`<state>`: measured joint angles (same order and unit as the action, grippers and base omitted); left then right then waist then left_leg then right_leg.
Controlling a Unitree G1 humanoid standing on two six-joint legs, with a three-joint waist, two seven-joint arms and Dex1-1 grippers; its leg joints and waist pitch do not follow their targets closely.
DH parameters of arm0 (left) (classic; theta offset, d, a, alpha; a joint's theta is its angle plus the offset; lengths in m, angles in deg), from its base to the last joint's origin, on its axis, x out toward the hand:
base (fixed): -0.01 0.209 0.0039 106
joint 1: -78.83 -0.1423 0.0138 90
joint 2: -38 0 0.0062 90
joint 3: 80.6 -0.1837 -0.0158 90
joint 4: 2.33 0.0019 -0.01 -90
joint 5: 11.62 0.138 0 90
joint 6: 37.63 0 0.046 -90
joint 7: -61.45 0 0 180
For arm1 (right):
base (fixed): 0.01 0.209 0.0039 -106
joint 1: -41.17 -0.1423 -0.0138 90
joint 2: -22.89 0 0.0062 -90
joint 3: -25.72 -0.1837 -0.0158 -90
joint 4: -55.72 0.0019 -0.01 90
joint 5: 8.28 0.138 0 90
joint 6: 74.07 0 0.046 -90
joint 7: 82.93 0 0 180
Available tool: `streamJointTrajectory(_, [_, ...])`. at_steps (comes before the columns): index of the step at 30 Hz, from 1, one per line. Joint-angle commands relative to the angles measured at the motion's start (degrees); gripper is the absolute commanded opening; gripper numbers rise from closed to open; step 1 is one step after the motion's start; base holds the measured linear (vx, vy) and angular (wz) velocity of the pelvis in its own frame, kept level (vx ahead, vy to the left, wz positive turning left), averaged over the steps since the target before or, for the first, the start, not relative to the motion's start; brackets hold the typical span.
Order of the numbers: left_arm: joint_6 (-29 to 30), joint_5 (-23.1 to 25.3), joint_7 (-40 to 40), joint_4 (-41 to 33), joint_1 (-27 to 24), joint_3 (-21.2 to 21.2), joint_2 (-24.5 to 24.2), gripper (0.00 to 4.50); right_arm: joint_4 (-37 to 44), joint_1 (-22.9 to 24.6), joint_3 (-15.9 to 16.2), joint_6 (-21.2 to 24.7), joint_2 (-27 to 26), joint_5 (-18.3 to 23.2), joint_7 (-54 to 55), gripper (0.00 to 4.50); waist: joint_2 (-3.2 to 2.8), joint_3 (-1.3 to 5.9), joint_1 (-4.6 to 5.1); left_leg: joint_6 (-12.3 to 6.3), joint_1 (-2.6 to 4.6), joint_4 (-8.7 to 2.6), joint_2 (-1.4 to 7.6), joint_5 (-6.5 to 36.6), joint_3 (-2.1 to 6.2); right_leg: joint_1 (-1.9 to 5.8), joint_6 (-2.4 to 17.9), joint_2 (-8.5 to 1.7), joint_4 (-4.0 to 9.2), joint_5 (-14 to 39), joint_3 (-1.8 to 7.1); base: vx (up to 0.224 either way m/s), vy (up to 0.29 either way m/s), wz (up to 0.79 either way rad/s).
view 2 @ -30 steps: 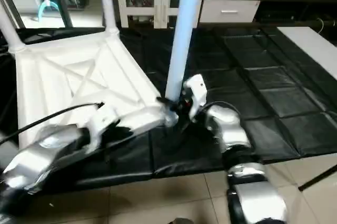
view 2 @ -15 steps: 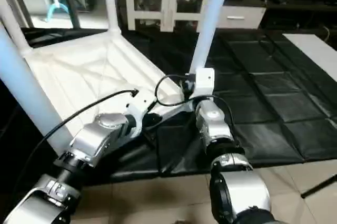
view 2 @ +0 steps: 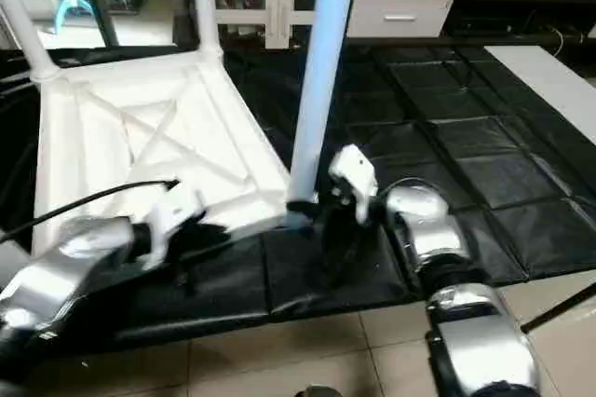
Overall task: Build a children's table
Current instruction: Rotate leg to tighten
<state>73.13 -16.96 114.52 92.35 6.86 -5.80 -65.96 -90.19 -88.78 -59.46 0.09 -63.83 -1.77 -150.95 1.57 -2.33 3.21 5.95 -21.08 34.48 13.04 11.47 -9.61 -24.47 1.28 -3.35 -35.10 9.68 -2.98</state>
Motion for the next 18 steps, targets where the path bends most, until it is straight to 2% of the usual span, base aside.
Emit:
streamJointTrajectory(1, [-0.81, -0.21, 0.19, -0.88, -0.73, 1.28, -0.74, 0.00, -0.31, -0.65, -0.45, -0.80, 1.29, 1.28, -2.02, 3.43, -0.51, 3.46, -0.30, -6.35, 0.04, -3.63, 0.22, 10.06, -0.82, 3.60, 16.58, -2.83, 3.58, 6.90, 1.84, 0.000, 0.000, 0.00])
streamJointTrajectory(4, [-1.21, 0.12, -0.21, -0.18, -0.69, 1.25, -0.51, 0.00, -1.45, -1.22, -1.15, -1.86, 1.12, 1.69, -1.43, 3.43, -0.33, 3.33, -0.27, -5.48, 0.05, -3.63, 0.17, 11.50, -0.85, 3.54, 15.78, -2.89, 3.83, 10.11, 1.88, 0.000, 0.000, 0.00])
streamJointTrajectory(7, [-1.02, 0.18, -0.99, 0.06, -0.50, 1.01, 0.13, 0.00, -1.03, -1.25, -3.27, 0.79, -0.35, 3.73, -3.03, 3.08, -0.31, 3.33, -0.25, -4.95, 0.09, -3.63, 0.19, 12.42, -0.81, 3.49, 14.94, -2.92, 3.97, 12.17, 2.00, 0.000, 0.000, 0.00])
streamJointTrajectory(9, [-0.62, -0.04, -1.14, -0.33, -0.40, 0.86, 0.32, 0.00, -0.39, -1.02, -3.60, 1.81, -1.02, 4.40, -3.82, 3.01, -0.34, 3.36, -0.23, -4.90, 0.07, -3.64, 0.20, 12.16, -0.76, 3.48, 14.94, -2.83, 3.91, 11.84, 1.96, 0.000, 0.000, 0.00])
streamJointTrajectory(11, [-0.45, -0.08, -1.17, -0.41, -0.27, 0.83, 0.48, 0.00, -0.40, -0.98, -3.76, 2.36, -1.44, 4.91, -3.95, 2.68, -0.52, 3.44, -0.31, -5.03, 0.13, -3.62, 0.22, 11.28, -0.74, 3.49, 15.35, -2.84, 3.73, 10.40, 1.95, 0.000, 0.000, 0.00])
streamJointTrajectory(14, [-0.53, 0.00, -0.95, -0.21, -0.14, 0.79, 0.53, 0.00, -0.80, -0.88, -4.21, 2.95, -2.21, 6.07, -4.04, 2.45, -0.55, 3.57, -0.38, -5.16, 0.05, -3.51, 0.16, 10.61, -0.76, 3.63, 15.65, -2.86, 3.58, 9.18, 1.96, 0.000, 0.000, 0.00])
streamJointTrajectory(18, [-0.33, 0.20, -0.61, -0.24, -0.14, 0.60, 0.31, 0.00, -1.54, -0.57, -4.56, 3.03, -2.70, 5.50, -3.52, 2.20, -0.54, 3.60, -0.48, -5.35, 0.07, -3.48, 0.15, 9.85, -0.78, 3.67, 16.05, -2.88, 3.47, 8.11, 1.93, 0.000, 0.000, 0.00])
